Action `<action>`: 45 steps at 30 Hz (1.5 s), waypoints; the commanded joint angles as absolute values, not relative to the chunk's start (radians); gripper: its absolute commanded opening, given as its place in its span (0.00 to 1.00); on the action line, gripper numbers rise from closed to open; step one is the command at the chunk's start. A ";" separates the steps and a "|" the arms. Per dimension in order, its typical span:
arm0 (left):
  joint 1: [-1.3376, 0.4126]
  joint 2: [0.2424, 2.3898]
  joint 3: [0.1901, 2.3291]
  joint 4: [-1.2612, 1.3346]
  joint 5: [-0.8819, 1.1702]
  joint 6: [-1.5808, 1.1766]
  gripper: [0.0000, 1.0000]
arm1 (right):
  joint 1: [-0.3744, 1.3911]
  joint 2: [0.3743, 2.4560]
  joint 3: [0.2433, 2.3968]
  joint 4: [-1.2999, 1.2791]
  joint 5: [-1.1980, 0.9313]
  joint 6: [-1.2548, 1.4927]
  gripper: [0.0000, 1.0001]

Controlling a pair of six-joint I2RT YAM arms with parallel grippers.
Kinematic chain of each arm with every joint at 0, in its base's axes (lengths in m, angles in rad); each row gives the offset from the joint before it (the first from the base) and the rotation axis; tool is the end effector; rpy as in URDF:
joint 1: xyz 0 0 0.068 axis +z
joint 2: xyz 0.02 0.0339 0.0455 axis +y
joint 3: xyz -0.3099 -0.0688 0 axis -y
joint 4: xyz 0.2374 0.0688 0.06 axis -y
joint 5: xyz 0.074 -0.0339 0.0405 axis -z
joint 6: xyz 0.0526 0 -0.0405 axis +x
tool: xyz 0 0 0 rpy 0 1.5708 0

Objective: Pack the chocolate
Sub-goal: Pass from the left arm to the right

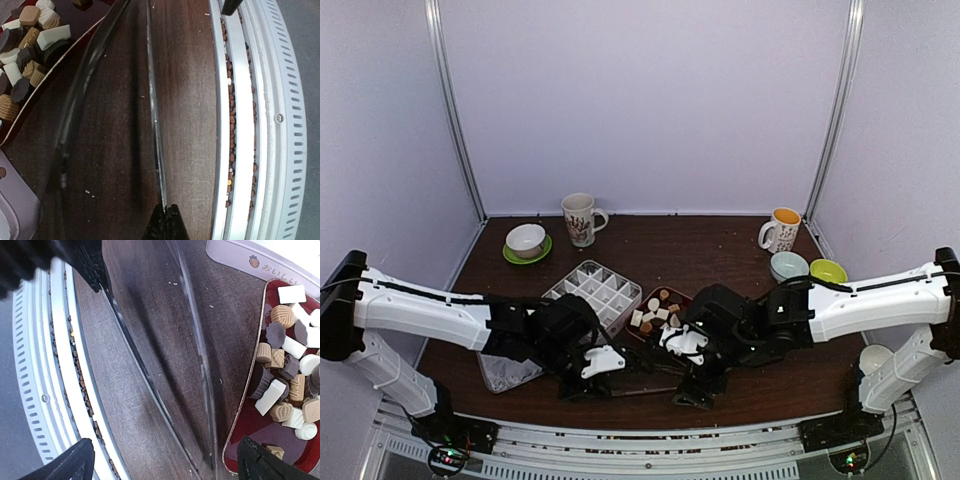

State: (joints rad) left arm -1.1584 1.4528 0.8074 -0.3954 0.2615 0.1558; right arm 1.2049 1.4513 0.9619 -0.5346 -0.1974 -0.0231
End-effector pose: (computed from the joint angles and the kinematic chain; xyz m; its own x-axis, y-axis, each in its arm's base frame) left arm 0.0967 -0.2550 0.2187 -0.1962 0.8224 -0.5340 0.9797 0.1415 -0.1419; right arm 0.0927 0.2708 0.2553 -0.2835 -0.8033 -0.5237 -0.9590 0.2371 0.1555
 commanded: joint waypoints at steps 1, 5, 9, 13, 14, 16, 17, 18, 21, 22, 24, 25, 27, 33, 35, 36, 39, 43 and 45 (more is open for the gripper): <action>-1.160 1.388 0.820 -0.382 0.286 0.194 0.00 | 1.204 1.465 0.948 -0.503 -0.166 -0.030 1.00; -1.160 1.349 0.807 -0.382 0.314 0.208 0.00 | 1.205 1.485 0.946 -0.483 -0.160 -0.039 1.00; -1.161 1.316 0.799 -0.383 0.326 0.214 0.00 | 1.204 1.500 0.938 -0.470 -0.153 -0.042 0.97; -1.161 1.294 0.798 -0.388 0.327 0.217 0.00 | 1.204 1.497 0.933 -0.467 -0.161 -0.046 0.84; -1.161 1.292 0.798 -0.389 0.326 0.219 0.00 | 1.205 1.494 0.932 -0.466 -0.165 -0.047 0.79; -1.161 1.293 0.802 -0.392 0.325 0.220 0.00 | 1.205 1.482 0.929 -0.464 -0.175 -0.049 0.70; -1.161 1.294 0.804 -0.394 0.323 0.221 0.00 | 1.205 1.480 0.927 -0.462 -0.179 -0.049 0.65; -1.161 1.298 0.806 -0.394 0.322 0.220 0.00 | 1.204 1.476 0.928 -0.462 -0.184 -0.049 0.63; -1.161 1.306 0.811 -0.396 0.317 0.219 0.00 | 1.204 1.474 0.930 -0.466 -0.197 -0.052 0.52; -1.161 1.305 0.811 -0.396 0.312 0.218 0.00 | 1.205 1.475 0.931 -0.467 -0.199 -0.053 0.48; -1.161 1.306 0.811 -0.396 0.305 0.218 0.00 | 1.204 1.476 0.934 -0.472 -0.204 -0.054 0.44; -1.161 1.305 0.811 -0.396 0.301 0.218 0.00 | 1.203 1.477 0.934 -0.473 -0.204 -0.054 0.42; -1.161 1.304 0.811 -0.394 0.294 0.218 0.01 | 1.204 1.476 0.932 -0.474 -0.204 -0.054 0.40; -1.161 1.293 0.800 -0.364 0.262 0.205 0.16 | 1.204 1.463 0.923 -0.471 -0.192 -0.047 0.36; -1.161 1.284 0.797 -0.354 0.244 0.197 0.24 | 1.203 1.461 0.920 -0.471 -0.182 -0.042 0.36; -1.161 1.277 0.795 -0.351 0.236 0.194 0.27 | 1.203 1.461 0.918 -0.471 -0.178 -0.039 0.36; -1.161 1.244 0.789 -0.339 0.190 0.177 0.37 | 1.199 1.464 0.909 -0.469 -0.164 -0.025 0.36; -1.161 1.161 0.765 -0.297 0.118 0.146 0.43 | 1.188 1.463 0.893 -0.453 -0.148 0.003 0.37; -1.159 1.111 0.747 -0.267 0.087 0.127 0.46 | 1.181 1.454 0.884 -0.444 -0.144 0.017 0.37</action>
State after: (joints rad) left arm -1.1584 1.1946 0.7742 -0.3626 0.1696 0.1715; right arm 1.1965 1.4902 0.9051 -0.4767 -0.1802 -0.0219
